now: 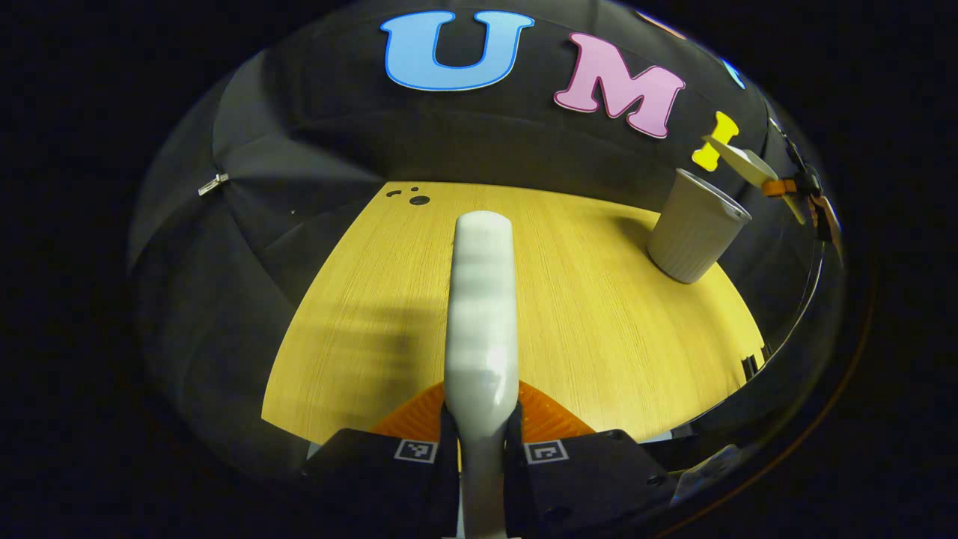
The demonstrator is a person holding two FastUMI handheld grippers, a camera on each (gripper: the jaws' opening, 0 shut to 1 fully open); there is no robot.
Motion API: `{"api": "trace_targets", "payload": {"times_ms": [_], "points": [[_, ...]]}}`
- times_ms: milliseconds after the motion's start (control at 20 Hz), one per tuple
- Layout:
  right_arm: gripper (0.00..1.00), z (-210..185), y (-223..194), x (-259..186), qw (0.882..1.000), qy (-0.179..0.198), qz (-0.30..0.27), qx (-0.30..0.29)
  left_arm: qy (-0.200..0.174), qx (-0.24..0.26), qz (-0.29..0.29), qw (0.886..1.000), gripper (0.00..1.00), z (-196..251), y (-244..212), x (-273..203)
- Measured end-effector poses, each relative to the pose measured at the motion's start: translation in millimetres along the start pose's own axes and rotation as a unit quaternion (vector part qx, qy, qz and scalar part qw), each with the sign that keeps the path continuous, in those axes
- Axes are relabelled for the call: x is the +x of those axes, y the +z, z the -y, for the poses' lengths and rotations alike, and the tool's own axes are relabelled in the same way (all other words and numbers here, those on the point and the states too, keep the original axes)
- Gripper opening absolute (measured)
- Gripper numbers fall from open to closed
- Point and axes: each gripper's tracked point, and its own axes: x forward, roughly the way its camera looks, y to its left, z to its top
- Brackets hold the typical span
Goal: Pick up the small broom and dustpan from the desktop, sweep the trash into the dustpan with the broom, and then empty the trash into the garbage bin.
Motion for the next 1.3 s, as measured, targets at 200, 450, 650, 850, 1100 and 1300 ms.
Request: {"api": "trace_targets", "payload": {"times_ms": [200,450,650,850,1100,1300], "points": [[0.34,-66,0,-33,0.998,0.06,0.013,0.019,-0.007,-0.002,-0.006,1.0,0.28,6,-13,-4],[0.34,-154,-17,-59,0.991,0.131,0.003,0.029,-0.024,-0.004,-0.003,1.0,0.27,15,-17,1],[0.34,-237,-58,-77,0.984,0.175,-0.017,0.019,-0.029,-0.02,-0.006,0.999,0.27,17,-15,11],[0.34,-290,-107,-67,0.977,0.202,-0.052,0.037,-0.023,-0.016,-0.011,1.0,0.29,15,-17,21],[0.34,-320,-193,-39,0.974,0.19,-0.122,0.027,-0.024,-0.013,-0.03,0.999,0.29,15,-26,39],[0.34,-321,-258,-8,0.969,0.167,-0.179,0.029,-0.015,-0.013,-0.051,0.998,0.29,13,-34,61]]}}
